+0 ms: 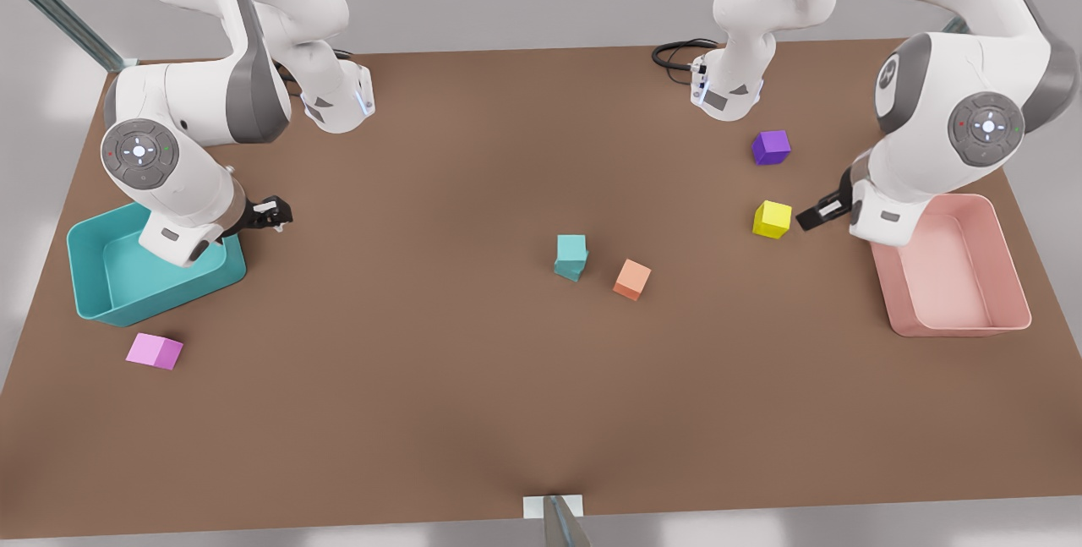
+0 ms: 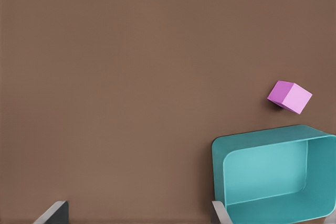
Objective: Stack the two blue cubes on top of each other
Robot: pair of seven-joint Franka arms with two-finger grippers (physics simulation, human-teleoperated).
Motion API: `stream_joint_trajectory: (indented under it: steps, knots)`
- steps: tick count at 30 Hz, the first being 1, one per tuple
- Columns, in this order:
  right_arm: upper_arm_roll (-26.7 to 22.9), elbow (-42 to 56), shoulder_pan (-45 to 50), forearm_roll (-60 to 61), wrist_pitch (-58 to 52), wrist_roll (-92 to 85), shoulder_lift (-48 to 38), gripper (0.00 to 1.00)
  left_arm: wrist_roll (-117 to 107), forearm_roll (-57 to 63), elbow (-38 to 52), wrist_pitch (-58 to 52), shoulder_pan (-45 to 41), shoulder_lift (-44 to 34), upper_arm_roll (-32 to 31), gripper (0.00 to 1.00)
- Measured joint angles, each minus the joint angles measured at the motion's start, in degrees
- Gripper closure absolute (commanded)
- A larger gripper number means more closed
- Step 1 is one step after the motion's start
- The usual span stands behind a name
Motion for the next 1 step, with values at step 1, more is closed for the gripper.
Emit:
stream_joint_trajectory:
  steps: [1]
  knots:
    - [0.00,0.00,0.00,0.00,0.00,-0.01,0.00,0.00,1.88,-0.49,0.00,-1.28,-0.04,0.04,0.14,0.00]
